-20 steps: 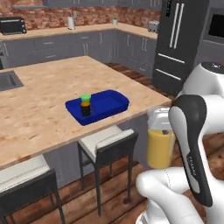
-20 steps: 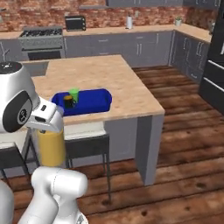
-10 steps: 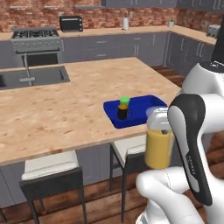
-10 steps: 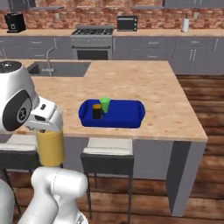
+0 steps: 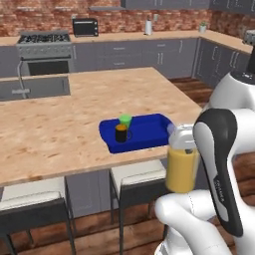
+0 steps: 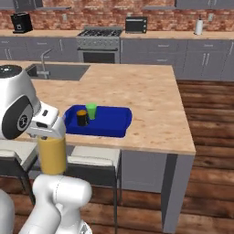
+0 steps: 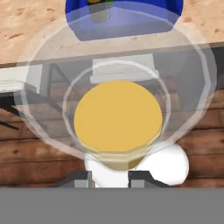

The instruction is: There is a tray on the dining counter. Grab the cup, mug, and pitcher and place them on the tray. The pitcher may be placed next to the tray if it cannot fit the tray.

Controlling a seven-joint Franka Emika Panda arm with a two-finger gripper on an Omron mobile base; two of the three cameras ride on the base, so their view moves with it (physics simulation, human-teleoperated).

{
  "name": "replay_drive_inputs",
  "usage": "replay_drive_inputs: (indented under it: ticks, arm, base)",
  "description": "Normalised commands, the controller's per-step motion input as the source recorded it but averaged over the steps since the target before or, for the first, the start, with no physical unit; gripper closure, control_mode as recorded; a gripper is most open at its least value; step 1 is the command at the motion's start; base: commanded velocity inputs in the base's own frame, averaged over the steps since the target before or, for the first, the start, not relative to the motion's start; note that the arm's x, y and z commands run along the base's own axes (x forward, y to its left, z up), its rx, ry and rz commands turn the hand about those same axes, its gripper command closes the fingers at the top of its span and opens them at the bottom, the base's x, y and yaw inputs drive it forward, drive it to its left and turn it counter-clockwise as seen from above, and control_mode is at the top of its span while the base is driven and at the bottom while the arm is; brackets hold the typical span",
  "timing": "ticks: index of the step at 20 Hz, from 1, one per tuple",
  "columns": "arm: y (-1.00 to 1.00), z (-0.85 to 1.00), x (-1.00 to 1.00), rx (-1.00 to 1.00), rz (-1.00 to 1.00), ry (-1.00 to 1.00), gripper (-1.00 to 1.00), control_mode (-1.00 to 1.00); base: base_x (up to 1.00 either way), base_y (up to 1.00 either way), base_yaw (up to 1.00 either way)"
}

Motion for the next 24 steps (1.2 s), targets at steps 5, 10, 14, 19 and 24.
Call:
replay_drive_inputs:
  ticks: [5, 10, 14, 19, 24]
  arm:
    - [0.00, 0.00, 0.00, 0.00, 0.00, 0.00, 1.00, 1.00]
    - [0.00, 0.00, 0.00, 0.00, 0.00, 0.00, 1.00, 1.00]
    - [0.00, 0.00, 0.00, 0.00, 0.00, 0.00, 1.00, 1.00]
    - [0.00, 0.00, 0.00, 0.00, 0.00, 0.00, 1.00, 1.00]
    - [0.00, 0.00, 0.00, 0.00, 0.00, 0.00, 1.00, 1.00]
  base:
    - [0.65, -0.48, 0.09]
    - [0.30, -0.18, 0.03]
    - [0.32, 0.00, 0.00]
    - [0.42, 0.00, 0.00]
    - [0.32, 0.00, 0.00]
